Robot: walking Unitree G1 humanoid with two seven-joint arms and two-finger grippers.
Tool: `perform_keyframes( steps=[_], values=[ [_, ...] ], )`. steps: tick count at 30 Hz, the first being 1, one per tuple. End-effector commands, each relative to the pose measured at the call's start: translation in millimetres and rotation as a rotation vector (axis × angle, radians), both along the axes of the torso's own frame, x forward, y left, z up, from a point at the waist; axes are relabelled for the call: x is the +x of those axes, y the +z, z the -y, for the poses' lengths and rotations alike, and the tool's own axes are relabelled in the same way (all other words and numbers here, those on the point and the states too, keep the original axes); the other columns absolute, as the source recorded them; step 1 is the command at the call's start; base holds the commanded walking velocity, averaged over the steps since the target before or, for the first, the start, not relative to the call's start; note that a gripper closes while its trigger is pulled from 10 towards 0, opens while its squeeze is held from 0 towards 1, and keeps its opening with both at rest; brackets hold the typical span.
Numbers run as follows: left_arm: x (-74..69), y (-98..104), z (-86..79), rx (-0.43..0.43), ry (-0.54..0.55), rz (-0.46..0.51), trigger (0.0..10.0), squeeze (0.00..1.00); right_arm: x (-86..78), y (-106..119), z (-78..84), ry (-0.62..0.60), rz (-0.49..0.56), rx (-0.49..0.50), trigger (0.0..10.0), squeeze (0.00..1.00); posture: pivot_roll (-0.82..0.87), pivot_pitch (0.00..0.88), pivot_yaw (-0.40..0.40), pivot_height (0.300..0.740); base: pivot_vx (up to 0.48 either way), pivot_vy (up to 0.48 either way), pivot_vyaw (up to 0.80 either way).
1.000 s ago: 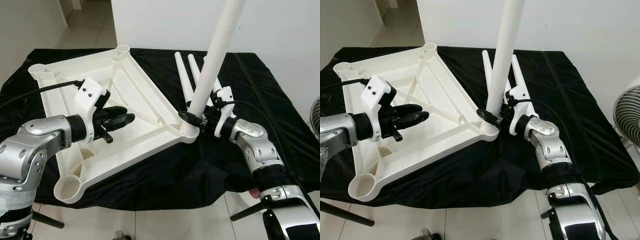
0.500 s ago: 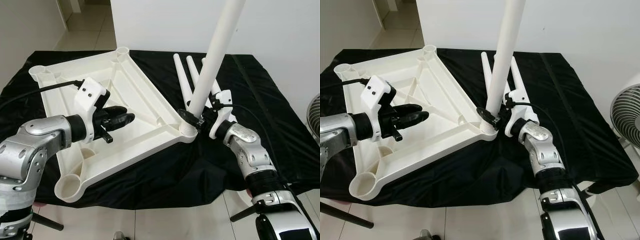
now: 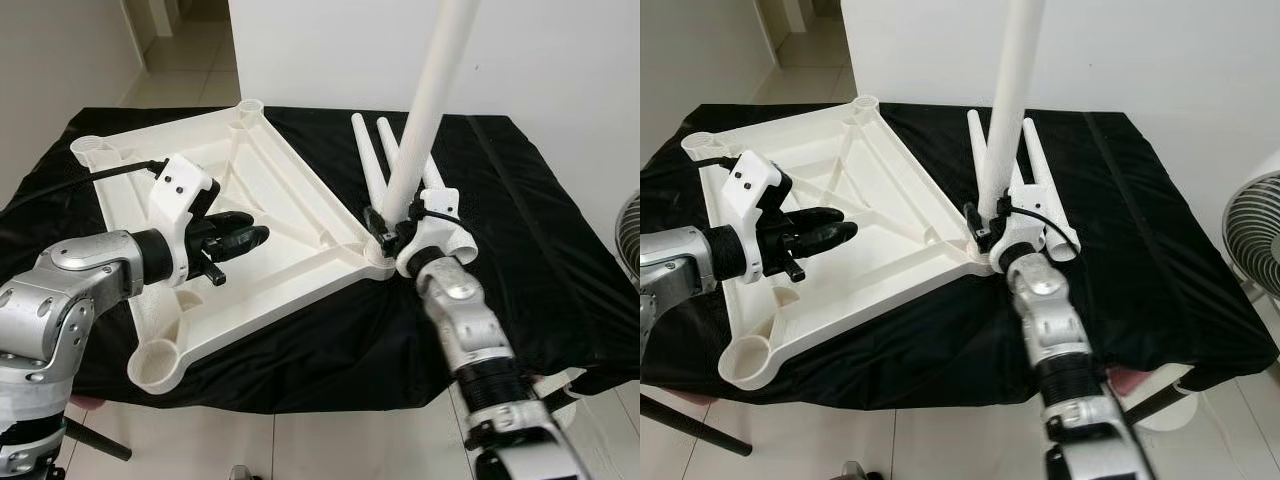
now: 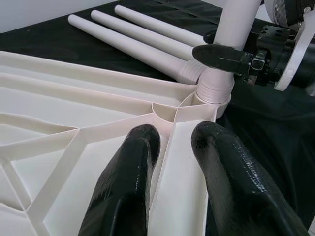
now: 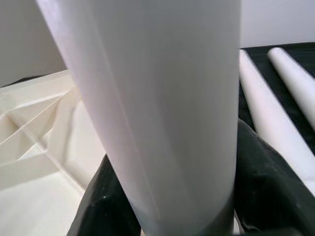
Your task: Building children table
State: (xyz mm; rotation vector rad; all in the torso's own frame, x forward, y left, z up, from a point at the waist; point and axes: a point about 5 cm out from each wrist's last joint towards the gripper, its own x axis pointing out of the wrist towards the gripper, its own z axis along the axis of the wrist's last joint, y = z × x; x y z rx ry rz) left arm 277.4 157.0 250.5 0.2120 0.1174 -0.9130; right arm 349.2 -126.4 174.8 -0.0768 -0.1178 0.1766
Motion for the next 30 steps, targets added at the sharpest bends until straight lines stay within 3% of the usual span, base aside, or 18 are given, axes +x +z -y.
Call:
perform_keyframes(
  steps=[1,9,13,14,15,16,18,19,23,24,30],
  values=[
    [-0.7,0,0.4,-0.003,0.023,0.008,10.0,0.00,-9.2,-48,19.6,-0.182,-0.212,-0.003,0.0,0.00,0.03,0.129,0.038,0.740,0.000,0.000,0.00],
    [-1.1,0,0.7,-0.005,0.023,0.006,10.0,0.00,-20.4,-53,6.6,-0.335,-0.217,0.089,0.0,0.00,0.03,0.131,0.035,0.740,0.000,0.000,0.00],
    [-1.2,-1,1.4,-0.010,0.020,0.004,10.0,0.00,-19.8,-50,1.8,-0.338,-0.205,0.090,0.0,0.00,0.03,0.131,0.035,0.740,0.000,0.000,0.00],
    [-1.4,-1,2.5,-0.012,0.017,0.003,10.0,0.00,-19.3,-47,0.6,-0.334,-0.186,0.077,7.1,0.00,0.03,0.131,0.034,0.740,0.000,0.000,0.00],
    [-1.5,-2,3.2,-0.013,0.015,0.002,10.0,0.00,-19.1,-45,0.0,-0.331,-0.172,0.067,7.1,0.00,0.03,0.131,0.034,0.740,0.000,0.000,0.00],
    [-1.5,-2,4.0,-0.017,0.013,0.002,10.0,0.00,-18.5,-42,-2.8,-0.301,-0.160,0.064,10.0,0.00,0.03,0.131,0.034,0.740,0.000,0.000,0.00],
    [-1.5,-3,7.2,-0.019,0.004,0.004,10.0,0.00,-17.9,-39,-5.1,-0.252,-0.145,0.067,10.0,0.00,0.02,0.129,0.032,0.740,0.000,0.000,0.00],
    [-1.5,-3,8.3,-0.020,0.001,0.005,10.0,0.00,-18.0,-38,-5.4,-0.242,-0.135,0.072,10.0,1.00,0.02,0.129,0.032,0.740,0.000,0.000,0.00],
    [-1.2,-4,10.9,-0.018,-0.009,0.010,10.0,0.00,-17.8,-36,-8.2,-0.204,-0.129,0.082,10.0,1.00,0.02,0.128,0.029,0.740,0.000,0.000,0.00],
    [-1.4,-4,13.5,-0.013,-0.023,0.015,10.0,0.00,-17.6,-32,-11.5,-0.162,-0.120,0.097,10.0,0.00,0.02,0.129,0.027,0.740,0.000,0.000,0.00],
    [-4.1,-5,24.4,0.018,-0.113,0.028,10.0,0.00,-16.5,-19,-13.9,-0.057,-0.054,0.105,10.0,0.00,0.02,0.128,0.022,0.740,0.000,0.000,0.00]
  ],
)
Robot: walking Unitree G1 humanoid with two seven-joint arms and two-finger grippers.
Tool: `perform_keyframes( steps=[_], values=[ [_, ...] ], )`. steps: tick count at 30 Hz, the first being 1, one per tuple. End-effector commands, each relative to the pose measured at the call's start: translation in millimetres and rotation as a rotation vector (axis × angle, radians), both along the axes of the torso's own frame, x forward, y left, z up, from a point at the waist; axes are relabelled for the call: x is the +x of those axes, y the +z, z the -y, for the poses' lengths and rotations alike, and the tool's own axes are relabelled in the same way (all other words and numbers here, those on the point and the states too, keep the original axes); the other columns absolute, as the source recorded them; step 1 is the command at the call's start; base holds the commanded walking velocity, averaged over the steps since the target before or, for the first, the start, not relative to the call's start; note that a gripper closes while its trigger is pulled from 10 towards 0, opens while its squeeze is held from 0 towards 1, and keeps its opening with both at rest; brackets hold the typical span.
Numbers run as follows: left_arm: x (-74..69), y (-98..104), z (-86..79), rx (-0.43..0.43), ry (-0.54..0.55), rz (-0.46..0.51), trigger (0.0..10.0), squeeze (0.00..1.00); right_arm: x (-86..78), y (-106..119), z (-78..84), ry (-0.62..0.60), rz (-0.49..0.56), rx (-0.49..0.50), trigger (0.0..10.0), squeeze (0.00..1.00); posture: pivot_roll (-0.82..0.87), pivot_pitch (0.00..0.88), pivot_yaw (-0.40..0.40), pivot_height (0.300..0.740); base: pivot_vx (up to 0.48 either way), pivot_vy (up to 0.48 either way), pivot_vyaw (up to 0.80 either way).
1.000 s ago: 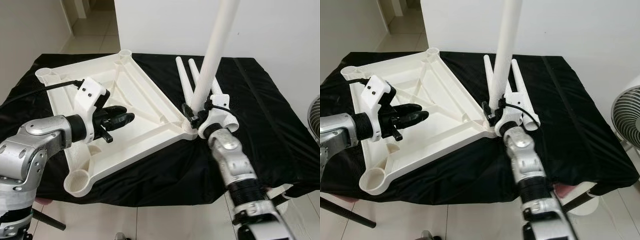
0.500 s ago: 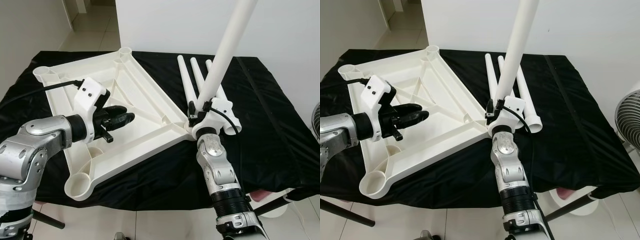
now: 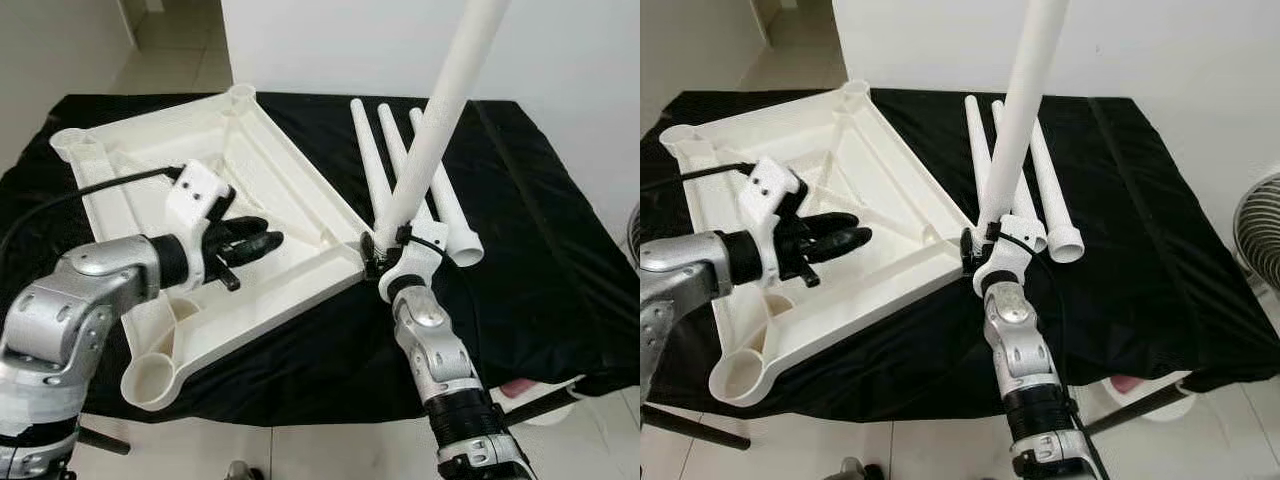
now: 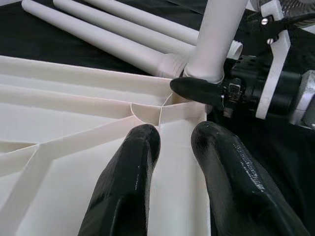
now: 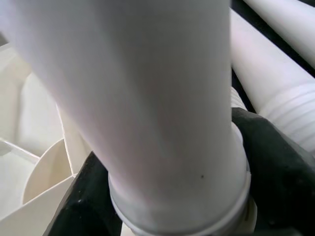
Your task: Building children table
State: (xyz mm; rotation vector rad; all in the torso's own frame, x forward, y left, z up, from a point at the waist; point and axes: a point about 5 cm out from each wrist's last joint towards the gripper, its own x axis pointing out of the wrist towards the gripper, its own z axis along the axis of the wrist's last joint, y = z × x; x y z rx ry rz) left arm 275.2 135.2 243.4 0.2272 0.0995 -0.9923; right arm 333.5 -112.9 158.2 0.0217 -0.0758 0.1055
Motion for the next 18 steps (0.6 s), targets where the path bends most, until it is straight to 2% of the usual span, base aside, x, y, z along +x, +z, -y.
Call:
perform_keyframes(
  steps=[1,3,4,6,9,18],
  values=[
    [-1.9,2,2.5,0.014,-0.031,0.016,10.0,0.00,-0.8,-2,-0.5,0.010,-0.005,0.007,10.0,0.00,0.02,0.128,0.022,0.740,0.000,0.000,0.00],
    [-1.8,2,4.9,0.020,-0.043,0.019,10.0,0.00,-0.5,1,0.8,0.029,0.012,-0.004,10.0,0.00,0.02,0.128,0.022,0.740,0.000,0.000,0.00],
    [-1.0,0,9.1,0.051,-0.064,0.037,10.0,0.00,0.3,9,6.4,0.056,0.052,-0.046,10.0,0.00,0.02,0.126,0.023,0.740,0.000,0.000,0.00],
    [-1.0,0,9.1,0.051,-0.064,0.037,10.0,0.00,0.3,9,6.4,0.056,0.052,-0.046,10.0,0.00,0.02,0.126,0.023,0.740,0.000,0.000,0.00],
    [-0.1,-4,16.7,0.125,-0.122,0.081,10.0,0.00,0.5,26,20.5,0.143,0.123,-0.136,10.0,0.00,0.01,0.125,0.022,0.740,0.000,0.000,0.00],
    [-0.7,-2,23.3,0.200,-0.212,0.133,10.0,0.00,2.4,39,36.8,0.221,0.152,-0.251,10.0,0.00,0.01,0.117,0.019,0.740,0.000,0.000,0.00]
  ],
)
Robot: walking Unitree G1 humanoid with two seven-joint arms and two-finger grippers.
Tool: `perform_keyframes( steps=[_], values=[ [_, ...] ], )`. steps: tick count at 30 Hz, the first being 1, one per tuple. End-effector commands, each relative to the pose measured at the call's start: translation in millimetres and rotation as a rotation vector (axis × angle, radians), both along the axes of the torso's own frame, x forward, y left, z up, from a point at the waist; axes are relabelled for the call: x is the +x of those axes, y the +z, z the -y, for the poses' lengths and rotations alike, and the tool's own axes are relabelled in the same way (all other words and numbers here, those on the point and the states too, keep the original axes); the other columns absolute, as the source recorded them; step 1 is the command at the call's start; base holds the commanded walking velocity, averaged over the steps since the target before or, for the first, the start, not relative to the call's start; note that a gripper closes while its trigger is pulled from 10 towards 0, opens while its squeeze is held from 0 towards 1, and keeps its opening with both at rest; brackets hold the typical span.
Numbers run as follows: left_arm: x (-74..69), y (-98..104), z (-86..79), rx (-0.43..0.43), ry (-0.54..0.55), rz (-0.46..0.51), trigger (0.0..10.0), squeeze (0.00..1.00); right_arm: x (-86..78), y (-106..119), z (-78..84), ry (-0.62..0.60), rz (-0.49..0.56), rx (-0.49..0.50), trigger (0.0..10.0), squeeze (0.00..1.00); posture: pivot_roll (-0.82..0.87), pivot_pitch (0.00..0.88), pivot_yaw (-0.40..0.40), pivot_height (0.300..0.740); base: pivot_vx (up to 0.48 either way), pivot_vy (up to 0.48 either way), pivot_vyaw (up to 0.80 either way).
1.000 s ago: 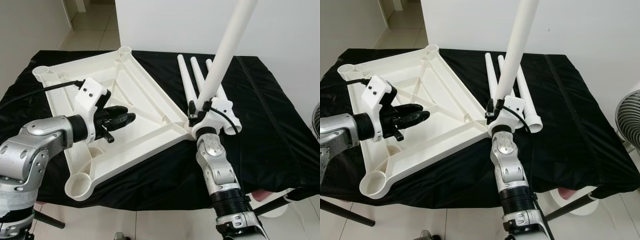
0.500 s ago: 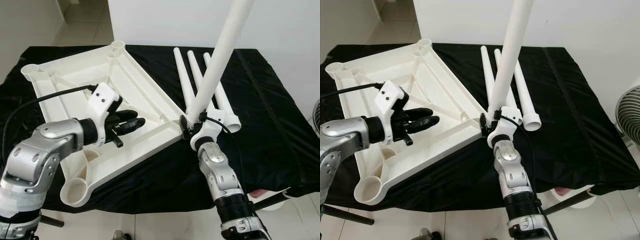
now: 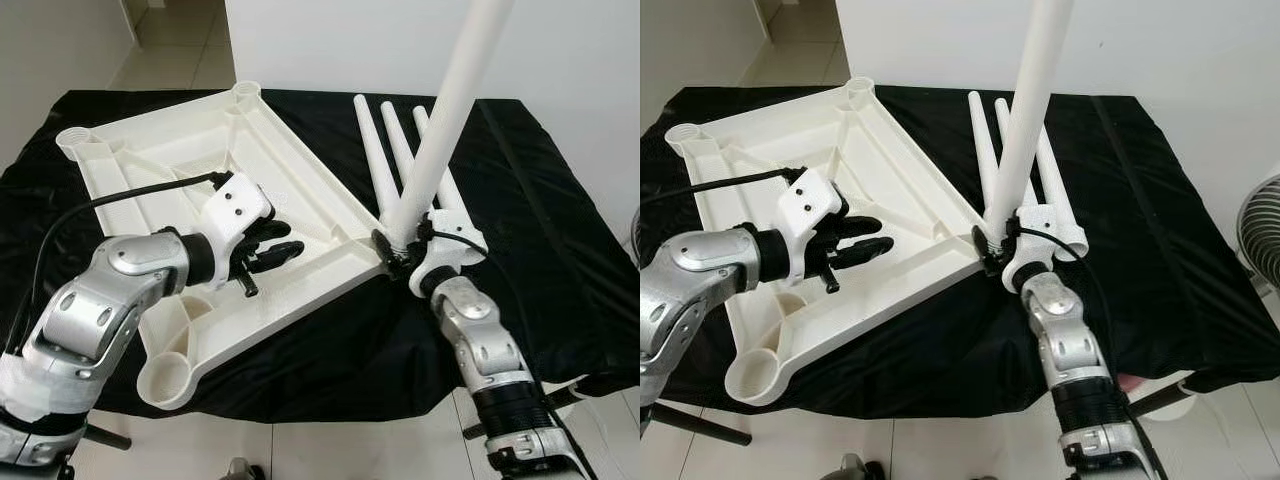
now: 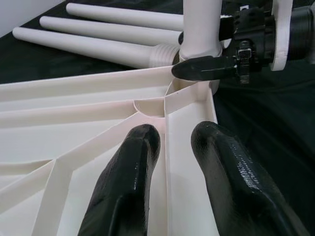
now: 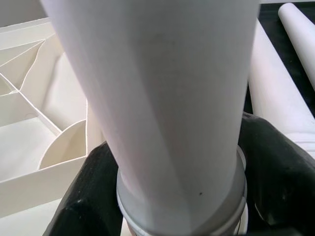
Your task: Building children table
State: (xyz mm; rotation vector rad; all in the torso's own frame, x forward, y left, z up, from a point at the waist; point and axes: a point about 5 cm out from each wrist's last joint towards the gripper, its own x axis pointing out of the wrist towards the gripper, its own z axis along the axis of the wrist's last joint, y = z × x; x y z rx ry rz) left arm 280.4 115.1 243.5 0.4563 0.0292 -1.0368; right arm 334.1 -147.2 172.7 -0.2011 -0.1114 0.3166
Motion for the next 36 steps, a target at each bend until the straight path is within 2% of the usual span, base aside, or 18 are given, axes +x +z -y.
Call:
perform_keyframes(
  steps=[1,3,8,13,15,17,18,19,24,25,28,30,36],
  values=[
    [-5.9,-2,3.3,0.051,-0.133,-0.031,10.0,0.00,1.8,24,2.6,0.029,0.100,-0.014,10.0,0.00,0.01,0.117,0.019,0.740,0.000,0.000,0.00],
    [-7.0,-1,7.1,0.077,-0.171,-0.015,10.0,0.00,6.2,31,6.7,0.073,0.100,-0.040,10.0,0.00,0.01,0.113,0.018,0.740,0.000,0.000,0.00],
    [-5.8,-1,8.7,0.083,-0.176,-0.008,10.0,0.00,9.0,32,8.7,0.085,0.089,-0.039,10.0,0.00,0.01,0.110,0.018,0.740,0.000,0.000,0.00],
    [-3.5,-2,8.6,0.090,-0.167,0.008,10.0,0.00,8.7,22,7.1,0.089,0.049,-0.018,10.0,0.00,0.01,0.108,0.019,0.740,0.000,0.000,0.00],
    [-3.7,-3,7.9,0.091,-0.165,0.005,10.0,0.00,6.5,13,2.8,0.093,0.008,0.030,10.0,0.00,0.01,0.110,0.021,0.740,0.000,0.000,0.00],
    [-3.7,-4,7.3,0.096,-0.173,0.001,10.0,0.00,4.1,5,-1.6,0.110,-0.025,0.053,10.0,0.86,0.01,0.110,0.021,0.740,0.000,0.000,0.00],
    [-3.7,-4,7.3,0.096,-0.173,0.001,10.0,0.00,4.1,5,-1.6,0.110,-0.025,0.053,10.0,0.86,0.01,0.110,0.021,0.740,0.000,0.000,0.00],
    [-3.7,-5,6.8,0.099,-0.175,-0.003,10.0,0.00,0.8,-1,-7.1,0.134,-0.053,0.073,10.0,1.00,0.01,0.113,0.022,0.740,0.000,0.000,0.00],
    [-3.3,-5,6.0,0.100,-0.175,-0.006,10.0,0.00,-6.0,-8,-17.3,0.209,-0.086,0.075,10.0,1.00,0.02,0.114,0.025,0.740,0.000,0.000,0.00],
    [-3.2,-5,5.7,0.100,-0.175,-0.007,10.0,0.00,-7.8,-7,-19.0,0.242,-0.088,0.077,10.0,0.00,0.02,0.114,0.027,0.740,0.000,0.000,0.00],
    [-2.0,-5,5.0,0.100,-0.172,-0.007,10.0,0.00,-8.9,5,-15.6,0.308,-0.043,0.045,10.0,0.00,0.02,0.115,0.029,0.740,0.000,0.000,0.00],
    [-1.5,-5,4.7,0.099,-0.170,-0.006,10.0,0.00,-5.0,18,-7.6,0.301,0.019,-0.005,10.0,0.00,0.02,0.114,0.029,0.740,0.000,0.000,0.00],
    [-0.6,-4,4.4,0.094,-0.167,-0.004,10.0,0.00,2.5,29,2.9,0.279,0.046,-0.047,10.0,0.00,0.01,0.114,0.031,0.740,0.000,0.000,0.00]
  ],
)
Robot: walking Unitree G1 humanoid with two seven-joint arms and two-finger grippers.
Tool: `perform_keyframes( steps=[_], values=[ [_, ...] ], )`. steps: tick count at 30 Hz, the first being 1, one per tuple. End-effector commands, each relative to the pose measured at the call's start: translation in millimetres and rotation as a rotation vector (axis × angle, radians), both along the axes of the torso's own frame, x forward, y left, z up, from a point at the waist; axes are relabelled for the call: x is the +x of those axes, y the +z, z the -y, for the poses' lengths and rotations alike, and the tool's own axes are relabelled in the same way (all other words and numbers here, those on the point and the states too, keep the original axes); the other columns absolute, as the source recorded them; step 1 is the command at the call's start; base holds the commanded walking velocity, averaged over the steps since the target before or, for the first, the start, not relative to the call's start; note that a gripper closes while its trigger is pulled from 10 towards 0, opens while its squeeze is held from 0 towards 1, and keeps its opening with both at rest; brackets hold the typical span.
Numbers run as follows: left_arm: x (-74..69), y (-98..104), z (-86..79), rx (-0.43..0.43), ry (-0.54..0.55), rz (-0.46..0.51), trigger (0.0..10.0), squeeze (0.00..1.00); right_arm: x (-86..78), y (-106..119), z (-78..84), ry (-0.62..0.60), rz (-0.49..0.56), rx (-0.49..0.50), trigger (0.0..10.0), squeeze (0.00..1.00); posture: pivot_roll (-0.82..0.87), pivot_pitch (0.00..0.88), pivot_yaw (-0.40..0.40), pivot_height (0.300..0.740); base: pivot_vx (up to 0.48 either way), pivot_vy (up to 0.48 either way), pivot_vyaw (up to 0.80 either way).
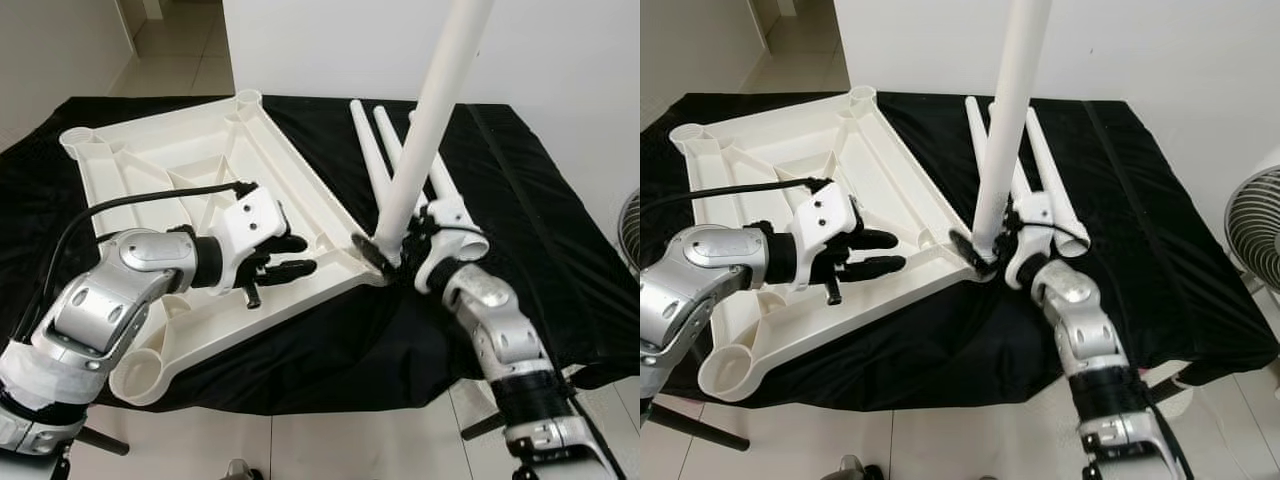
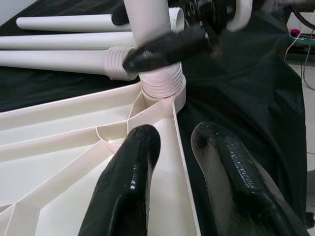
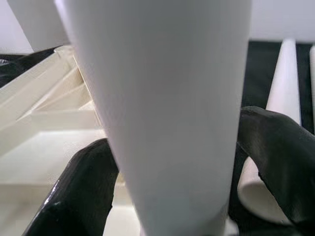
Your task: Building children table
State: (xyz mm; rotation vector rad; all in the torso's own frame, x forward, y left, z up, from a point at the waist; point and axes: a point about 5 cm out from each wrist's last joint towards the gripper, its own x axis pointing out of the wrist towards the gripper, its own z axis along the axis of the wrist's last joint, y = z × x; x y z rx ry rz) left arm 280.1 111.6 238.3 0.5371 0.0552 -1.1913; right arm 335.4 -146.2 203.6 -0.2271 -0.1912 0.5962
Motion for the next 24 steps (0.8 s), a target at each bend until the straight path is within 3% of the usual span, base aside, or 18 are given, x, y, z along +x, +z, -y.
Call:
perform_keyframes(
  steps=[1,3,6,11,18,19,20,24],
  values=[
    [-0.4,1,1.0,0.004,-0.016,0.011,10.0,0.00,1.2,-2,3.8,-0.006,-0.008,-0.015,10.0,0.00,0.01,0.114,0.031,0.740,0.000,0.000,0.00],
    [0.0,1,0.9,0.003,-0.015,0.012,10.0,0.00,2.2,-1,5.2,-0.001,-0.009,-0.024,10.0,0.00,0.02,0.115,0.032,0.740,0.000,0.000,0.00],
    [0.4,2,0.2,0.002,-0.013,0.011,10.0,0.00,-2.1,0,-2.9,0.159,-0.055,-0.047,10.0,0.00,0.02,0.118,0.035,0.740,0.000,0.000,0.00],
    [0.4,2,0.0,0.002,-0.012,0.009,10.0,0.00,-1.1,1,-7.1,0.283,-0.105,-0.091,10.0,0.00,0.02,0.120,0.037,0.740,0.000,0.000,0.00],
    [0.2,3,-0.4,0.001,-0.008,0.008,10.0,0.00,12.3,1,-3.1,0.294,-0.131,-0.112,10.0,0.00,0.02,0.120,0.037,0.740,0.000,0.000,0.00],
    [0.2,3,-0.9,0.000,-0.006,0.008,10.0,0.00,16.5,0,-1.9,0.284,-0.142,-0.114,1.8,0.00,0.03,0.119,0.036,0.740,0.000,0.000,0.00],
    [0.1,3,-1.4,0.001,-0.005,0.008,10.0,0.00,19.1,-2,-0.8,0.277,-0.167,-0.121,0.0,0.00,0.03,0.121,0.036,0.740,0.000,0.000,0.00],
    [-0.1,3,-1.8,0.000,-0.004,0.007,10.0,0.00,19.7,-10,-0.2,0.271,-0.215,-0.131,0.0,0.00,0.03,0.121,0.035,0.740,0.000,0.000,0.00]
  ],
)
